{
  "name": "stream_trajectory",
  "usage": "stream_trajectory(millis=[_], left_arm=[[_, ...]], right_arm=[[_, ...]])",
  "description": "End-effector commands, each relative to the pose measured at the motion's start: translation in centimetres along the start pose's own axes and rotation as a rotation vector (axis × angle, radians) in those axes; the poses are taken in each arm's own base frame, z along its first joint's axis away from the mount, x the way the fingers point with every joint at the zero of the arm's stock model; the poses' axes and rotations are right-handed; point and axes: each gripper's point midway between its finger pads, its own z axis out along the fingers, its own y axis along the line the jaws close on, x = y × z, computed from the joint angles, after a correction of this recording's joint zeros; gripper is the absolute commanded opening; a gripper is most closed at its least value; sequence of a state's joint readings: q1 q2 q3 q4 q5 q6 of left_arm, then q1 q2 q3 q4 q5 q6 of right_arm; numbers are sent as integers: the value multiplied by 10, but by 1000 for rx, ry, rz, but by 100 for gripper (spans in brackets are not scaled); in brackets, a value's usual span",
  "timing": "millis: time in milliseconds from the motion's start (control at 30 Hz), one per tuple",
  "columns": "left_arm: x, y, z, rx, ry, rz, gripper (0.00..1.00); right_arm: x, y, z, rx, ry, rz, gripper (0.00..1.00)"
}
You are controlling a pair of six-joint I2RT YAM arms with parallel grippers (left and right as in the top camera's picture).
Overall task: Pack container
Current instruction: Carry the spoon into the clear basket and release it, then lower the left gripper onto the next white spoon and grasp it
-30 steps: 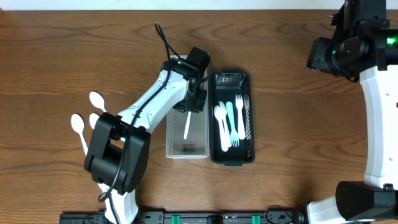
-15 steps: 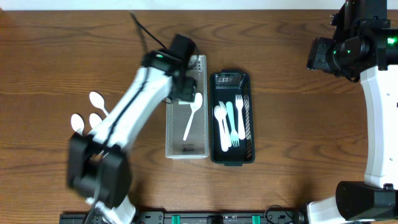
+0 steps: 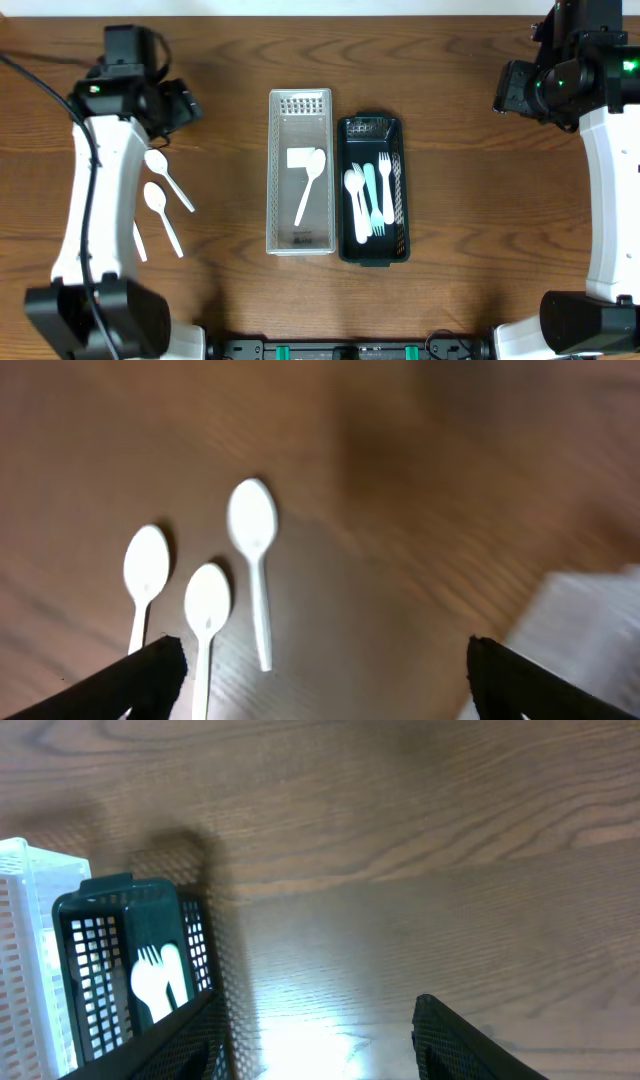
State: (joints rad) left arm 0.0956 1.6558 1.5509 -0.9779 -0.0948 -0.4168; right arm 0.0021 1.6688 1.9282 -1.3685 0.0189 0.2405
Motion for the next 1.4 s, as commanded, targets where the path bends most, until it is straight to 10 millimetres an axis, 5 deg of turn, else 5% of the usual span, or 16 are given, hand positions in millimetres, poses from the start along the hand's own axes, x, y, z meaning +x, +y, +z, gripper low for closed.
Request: stream_trajectory(millis=[0,300,433,1367], left_arm=[[9,19,33,-48,92,-131,93],[34,42,114,-137,294,-178,93],[45,47,135,-166,343,-185,93],[91,47,181,-128,435,-169,93]], right_arm=[[-2,-6,-2,15,-7,-2,63],[-1,-6,-2,16,-3,-2,63],[0,-7,-2,17,-1,-2,64],[2,-7,-2,19,9,1,64]])
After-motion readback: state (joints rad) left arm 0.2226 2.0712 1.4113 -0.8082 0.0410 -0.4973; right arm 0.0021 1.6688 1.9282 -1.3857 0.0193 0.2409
